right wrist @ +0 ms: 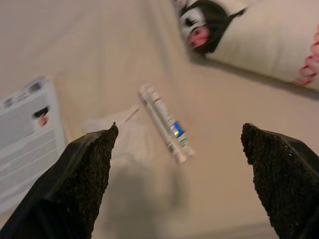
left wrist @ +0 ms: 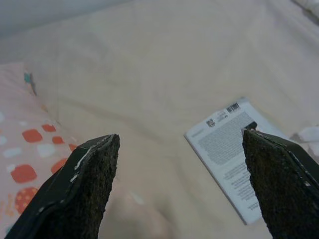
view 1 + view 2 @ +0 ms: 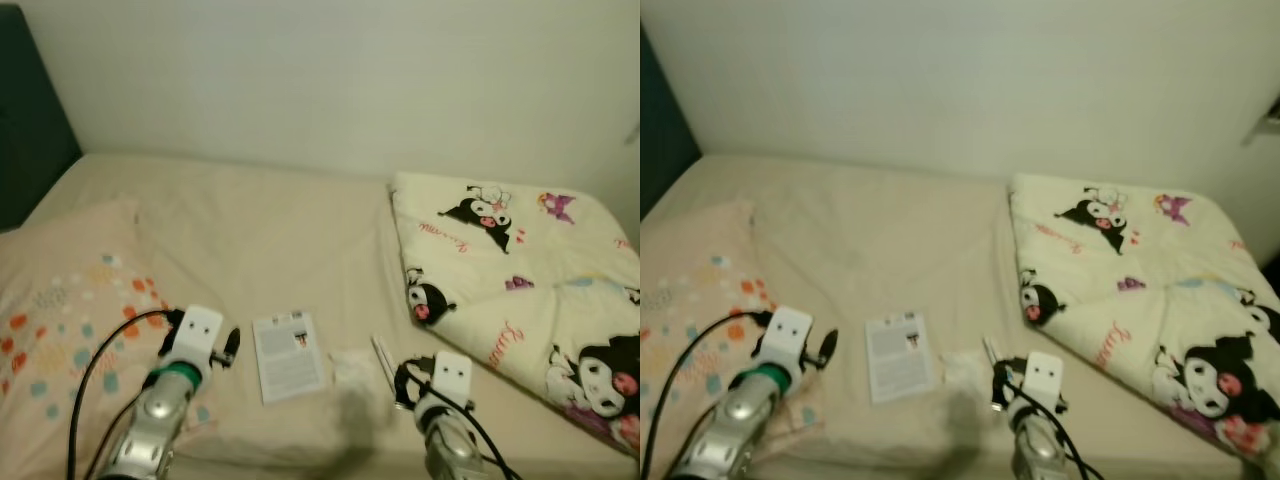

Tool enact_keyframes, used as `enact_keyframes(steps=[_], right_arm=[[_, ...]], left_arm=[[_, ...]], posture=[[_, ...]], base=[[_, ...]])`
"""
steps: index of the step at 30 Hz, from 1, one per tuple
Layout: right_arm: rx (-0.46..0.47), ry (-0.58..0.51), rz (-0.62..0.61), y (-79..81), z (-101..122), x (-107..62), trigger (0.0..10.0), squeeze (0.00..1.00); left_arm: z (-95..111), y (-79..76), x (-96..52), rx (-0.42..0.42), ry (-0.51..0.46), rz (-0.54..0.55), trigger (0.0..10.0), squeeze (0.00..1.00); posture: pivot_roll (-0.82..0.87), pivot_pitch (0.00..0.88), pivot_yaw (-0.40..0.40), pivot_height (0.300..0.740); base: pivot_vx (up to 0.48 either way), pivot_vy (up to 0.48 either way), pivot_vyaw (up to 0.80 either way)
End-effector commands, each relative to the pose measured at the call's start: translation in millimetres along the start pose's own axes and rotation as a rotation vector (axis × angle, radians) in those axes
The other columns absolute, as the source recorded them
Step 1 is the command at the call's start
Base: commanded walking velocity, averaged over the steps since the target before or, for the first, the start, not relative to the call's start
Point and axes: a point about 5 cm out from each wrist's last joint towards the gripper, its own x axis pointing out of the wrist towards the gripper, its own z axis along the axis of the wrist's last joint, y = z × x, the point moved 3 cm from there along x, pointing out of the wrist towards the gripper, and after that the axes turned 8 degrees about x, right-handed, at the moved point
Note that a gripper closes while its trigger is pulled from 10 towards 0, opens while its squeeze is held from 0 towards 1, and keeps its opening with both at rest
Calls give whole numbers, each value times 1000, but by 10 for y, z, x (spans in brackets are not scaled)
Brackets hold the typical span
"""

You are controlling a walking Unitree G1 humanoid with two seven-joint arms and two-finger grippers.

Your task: Clean up the room

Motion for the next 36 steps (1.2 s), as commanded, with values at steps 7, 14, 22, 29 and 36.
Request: enact_keyframes(steps=[7,14,22,29,36], right_arm=[[-7,18,-24,-76,-40,-14,10000,0],[-9,17,-27,-93,-38,-16,10000,0],[-10,17,-27,-85,-39,-17,10000,0],[-9,18,-22,-80,-38,-16,10000,0],[-1,17,-27,-95,-32,-15,10000,0]], left_arm=[[-49,-84,-22,-14,25,-28,10000,0],[-49,-92,-19,-133,50,-31,10000,0],[-58,-75,-21,-140,55,-26,10000,0],[-60,-83,-20,-100,54,-31,10000,0],[-45,-100,-20,-91,51,-43,10000,0]], posture=[[145,0,9,740],[143,0,8,740],[143,0,8,740],[142,0,8,740],[139,0,14,740]], base=[[0,-35,0],[0,102,0],[0,420,0],[0,0,0],[0,0,0]])
